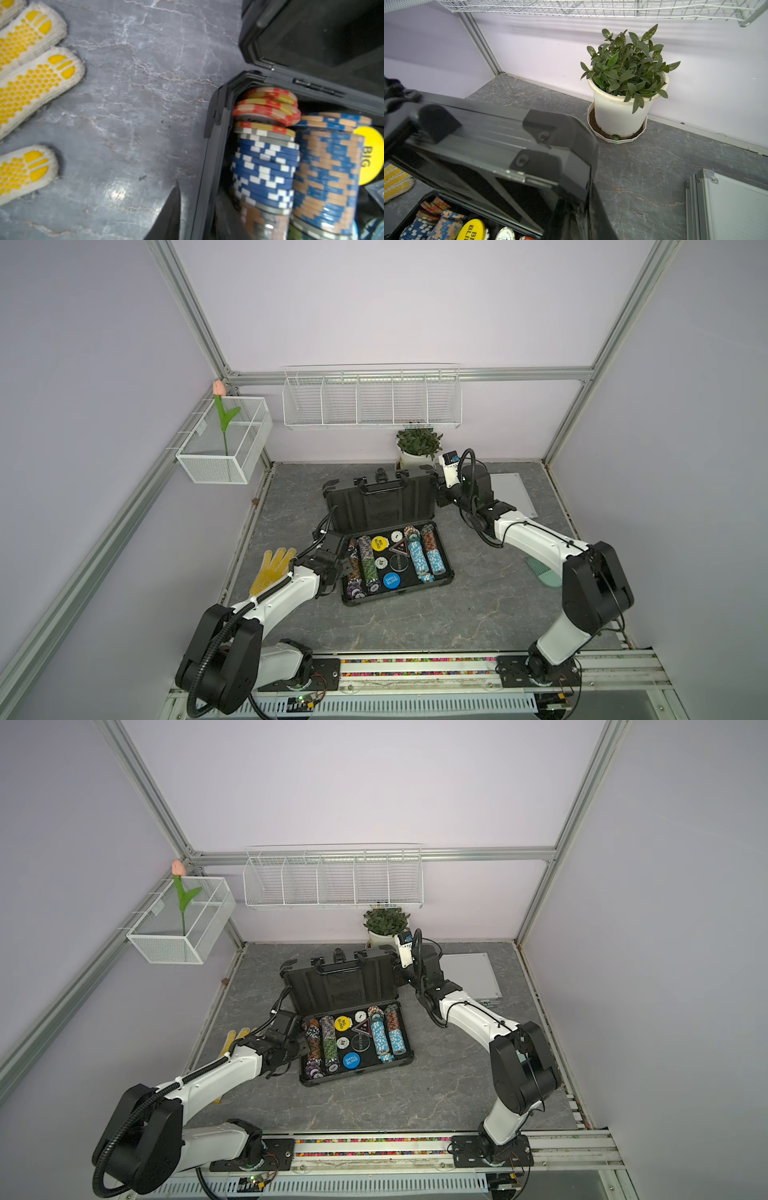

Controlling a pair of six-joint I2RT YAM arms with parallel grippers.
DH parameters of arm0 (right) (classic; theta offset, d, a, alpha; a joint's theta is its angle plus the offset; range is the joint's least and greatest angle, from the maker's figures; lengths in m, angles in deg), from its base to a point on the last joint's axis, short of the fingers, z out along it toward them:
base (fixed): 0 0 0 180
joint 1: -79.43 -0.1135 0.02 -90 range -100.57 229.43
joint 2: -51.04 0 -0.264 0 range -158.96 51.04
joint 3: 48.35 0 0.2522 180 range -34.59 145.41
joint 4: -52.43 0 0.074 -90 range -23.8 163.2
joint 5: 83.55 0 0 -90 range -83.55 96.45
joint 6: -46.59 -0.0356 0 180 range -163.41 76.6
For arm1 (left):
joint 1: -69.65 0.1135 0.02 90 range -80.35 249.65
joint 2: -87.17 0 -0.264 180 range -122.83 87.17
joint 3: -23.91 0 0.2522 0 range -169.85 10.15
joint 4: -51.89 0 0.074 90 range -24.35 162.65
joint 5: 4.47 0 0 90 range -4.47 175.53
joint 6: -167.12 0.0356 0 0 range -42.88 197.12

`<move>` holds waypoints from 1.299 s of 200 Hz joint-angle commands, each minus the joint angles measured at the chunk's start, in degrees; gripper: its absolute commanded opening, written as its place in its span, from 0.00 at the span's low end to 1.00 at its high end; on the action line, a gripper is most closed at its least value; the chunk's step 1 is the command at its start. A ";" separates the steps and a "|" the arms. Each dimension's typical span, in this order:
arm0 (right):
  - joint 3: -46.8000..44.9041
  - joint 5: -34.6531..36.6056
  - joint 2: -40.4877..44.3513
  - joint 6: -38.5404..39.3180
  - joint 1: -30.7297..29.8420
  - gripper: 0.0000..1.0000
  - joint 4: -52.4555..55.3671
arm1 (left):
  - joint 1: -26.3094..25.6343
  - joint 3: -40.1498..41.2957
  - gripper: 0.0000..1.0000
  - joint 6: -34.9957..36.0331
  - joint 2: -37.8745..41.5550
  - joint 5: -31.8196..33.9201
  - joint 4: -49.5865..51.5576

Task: Close the poker set cases
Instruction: Move the poker set case to the center of the board.

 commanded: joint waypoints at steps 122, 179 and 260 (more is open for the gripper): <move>-0.64 3.32 2.95 0.06 1.12 0.13 0.79 | 0.38 -9.09 0.00 2.81 -12.55 0.99 -4.12; 0.01 4.45 1.77 0.82 1.50 0.13 -1.38 | 0.42 -18.63 0.00 5.97 -22.45 -0.67 -6.55; -2.18 4.62 0.35 -0.74 1.58 0.13 -2.55 | 0.41 -24.94 0.05 9.92 -27.77 1.42 -5.52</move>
